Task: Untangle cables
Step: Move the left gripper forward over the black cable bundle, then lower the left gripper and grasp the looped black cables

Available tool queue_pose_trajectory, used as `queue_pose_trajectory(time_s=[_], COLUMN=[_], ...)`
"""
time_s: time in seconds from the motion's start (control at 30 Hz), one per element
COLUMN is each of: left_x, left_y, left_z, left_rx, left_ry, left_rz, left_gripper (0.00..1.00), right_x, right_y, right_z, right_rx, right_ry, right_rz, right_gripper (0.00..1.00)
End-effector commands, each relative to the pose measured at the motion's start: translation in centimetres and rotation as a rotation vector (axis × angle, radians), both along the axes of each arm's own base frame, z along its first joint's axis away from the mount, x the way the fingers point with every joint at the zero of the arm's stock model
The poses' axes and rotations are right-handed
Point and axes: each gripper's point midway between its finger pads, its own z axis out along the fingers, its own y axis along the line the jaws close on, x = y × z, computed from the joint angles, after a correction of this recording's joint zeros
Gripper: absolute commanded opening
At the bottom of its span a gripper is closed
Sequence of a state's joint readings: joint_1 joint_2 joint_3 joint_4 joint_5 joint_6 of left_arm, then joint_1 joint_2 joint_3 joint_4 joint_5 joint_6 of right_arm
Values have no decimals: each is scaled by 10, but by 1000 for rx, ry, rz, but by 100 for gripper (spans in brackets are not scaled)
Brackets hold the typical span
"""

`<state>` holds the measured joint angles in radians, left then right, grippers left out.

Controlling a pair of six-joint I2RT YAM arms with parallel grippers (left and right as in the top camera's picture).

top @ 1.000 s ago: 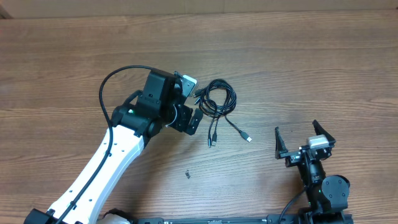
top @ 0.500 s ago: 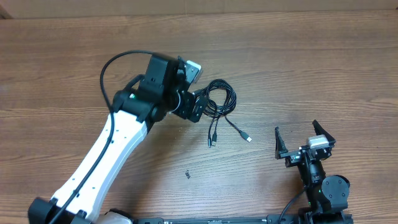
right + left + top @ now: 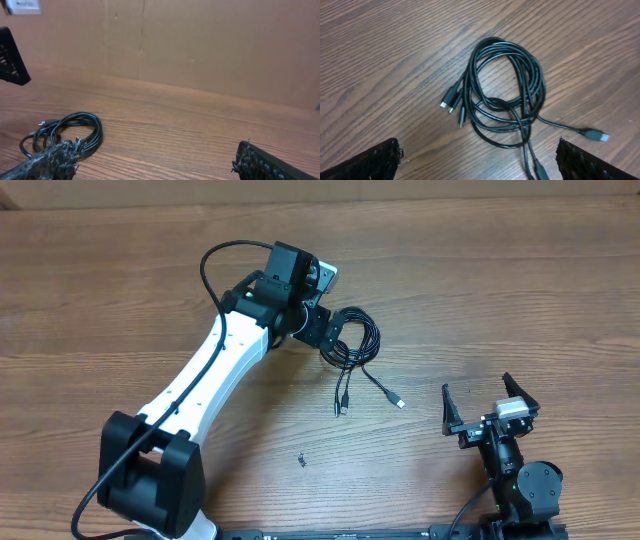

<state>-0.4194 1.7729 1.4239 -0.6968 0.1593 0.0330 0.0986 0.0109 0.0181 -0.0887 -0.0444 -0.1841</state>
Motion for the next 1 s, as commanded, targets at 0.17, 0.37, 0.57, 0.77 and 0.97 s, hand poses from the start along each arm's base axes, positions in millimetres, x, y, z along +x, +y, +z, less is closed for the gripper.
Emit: queue_pose_trajectory(time_s=[0.17,0.37,0.57,0.77,0.97], left_x=[20,25,32,30,37], left_y=[-9,-14,-21,-27,-25], left_z=[-35,-41,-56,-72,-75], left_rx=[44,39,72,96,95], left_ry=[2,-8,-25,-12,-24], left_rz=[-5,-10,14,12,61], left_gripper=[98,96,94,95,95], right_x=[0,0,0,0,0], right_y=[-2,-2,-2,-2,-2], right_z=[-1,-1,-1,-1,-1], right_rx=[0,0,0,0,0], right_ry=[-5,-5,-5,-5,-5], right_rz=[-10,-11,-11,-10,-10], right_gripper=[100,100,100,100,100])
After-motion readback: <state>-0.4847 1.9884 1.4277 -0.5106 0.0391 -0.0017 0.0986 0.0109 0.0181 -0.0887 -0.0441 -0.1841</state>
